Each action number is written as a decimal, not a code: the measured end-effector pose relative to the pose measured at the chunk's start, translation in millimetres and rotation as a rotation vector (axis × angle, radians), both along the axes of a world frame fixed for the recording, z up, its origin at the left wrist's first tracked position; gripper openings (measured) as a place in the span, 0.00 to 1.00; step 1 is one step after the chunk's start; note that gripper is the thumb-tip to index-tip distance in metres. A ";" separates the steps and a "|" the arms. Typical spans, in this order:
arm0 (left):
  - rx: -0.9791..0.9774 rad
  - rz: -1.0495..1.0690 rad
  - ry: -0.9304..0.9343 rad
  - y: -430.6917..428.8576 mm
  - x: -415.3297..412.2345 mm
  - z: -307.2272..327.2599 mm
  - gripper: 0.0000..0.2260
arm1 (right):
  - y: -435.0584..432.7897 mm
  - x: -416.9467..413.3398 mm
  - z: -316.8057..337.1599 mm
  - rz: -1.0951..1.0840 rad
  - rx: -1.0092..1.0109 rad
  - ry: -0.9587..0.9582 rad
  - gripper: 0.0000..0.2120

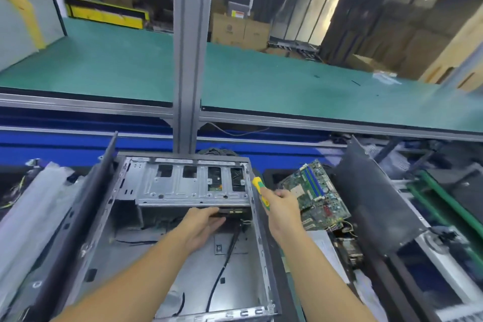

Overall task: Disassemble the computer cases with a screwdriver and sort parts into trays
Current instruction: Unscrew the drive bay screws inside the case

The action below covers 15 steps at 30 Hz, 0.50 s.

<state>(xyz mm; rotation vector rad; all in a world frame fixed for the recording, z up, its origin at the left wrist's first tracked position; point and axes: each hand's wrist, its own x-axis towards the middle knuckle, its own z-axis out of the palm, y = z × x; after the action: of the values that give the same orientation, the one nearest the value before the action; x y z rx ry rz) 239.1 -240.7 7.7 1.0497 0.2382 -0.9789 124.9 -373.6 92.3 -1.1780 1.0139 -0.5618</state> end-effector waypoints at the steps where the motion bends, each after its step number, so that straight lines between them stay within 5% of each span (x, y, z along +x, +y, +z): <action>1: -0.023 0.002 0.006 0.7 0.4 -1.4 0.10 | 0.9 -4.0 -6.4 0.022 0.023 0.019 0.12; 6: -0.068 -0.041 0.006 3.1 2.3 -1.2 0.07 | 11.9 -7.9 -30.3 -0.045 -0.044 -0.068 0.05; 15: -0.083 -0.080 0.047 -1.3 -3.9 3.4 0.10 | 28.4 -13.4 -39.9 0.041 -0.407 0.070 0.12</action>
<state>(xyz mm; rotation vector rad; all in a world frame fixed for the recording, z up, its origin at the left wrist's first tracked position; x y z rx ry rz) 235.2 -242.0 11.1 0.9668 0.1940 -1.0774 111.5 -345.2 52.3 -1.5834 0.9579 -0.7205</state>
